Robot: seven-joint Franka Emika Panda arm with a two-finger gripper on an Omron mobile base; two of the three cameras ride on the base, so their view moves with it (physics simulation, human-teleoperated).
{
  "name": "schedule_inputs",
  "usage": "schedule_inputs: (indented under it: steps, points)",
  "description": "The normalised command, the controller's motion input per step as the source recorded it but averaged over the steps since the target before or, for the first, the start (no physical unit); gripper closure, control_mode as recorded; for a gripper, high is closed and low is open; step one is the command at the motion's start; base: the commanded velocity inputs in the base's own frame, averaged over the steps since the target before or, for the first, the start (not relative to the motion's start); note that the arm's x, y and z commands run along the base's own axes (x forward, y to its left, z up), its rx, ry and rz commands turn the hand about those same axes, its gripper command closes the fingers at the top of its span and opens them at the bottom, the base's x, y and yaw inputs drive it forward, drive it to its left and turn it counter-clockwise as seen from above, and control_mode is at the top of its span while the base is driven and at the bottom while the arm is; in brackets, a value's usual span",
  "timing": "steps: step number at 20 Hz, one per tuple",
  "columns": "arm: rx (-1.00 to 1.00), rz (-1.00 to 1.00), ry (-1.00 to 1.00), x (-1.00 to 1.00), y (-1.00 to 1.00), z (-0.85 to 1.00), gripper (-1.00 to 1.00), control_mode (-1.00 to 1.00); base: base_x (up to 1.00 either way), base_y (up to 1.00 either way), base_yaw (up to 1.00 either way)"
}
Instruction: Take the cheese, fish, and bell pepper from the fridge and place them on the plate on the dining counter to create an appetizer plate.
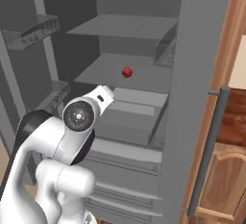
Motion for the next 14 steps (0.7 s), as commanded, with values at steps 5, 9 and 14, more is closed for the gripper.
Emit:
schedule_inputs:
  steps: [5, 9, 14]
  points:
    - [0.00, 0.00, 0.00, 0.00, 0.00, 0.00, -1.00, 1.00, 0.83, 0.00, 0.01]
    - [0.00, 0.00, 0.00, 0.00, 0.00, 0.00, -1.00, 1.00, 0.88, -0.01, 0.03]
    - [0.00, 0.00, 0.00, 0.00, 0.00, 0.00, -1.00, 1.00, 0.53, 0.00, 0.02]
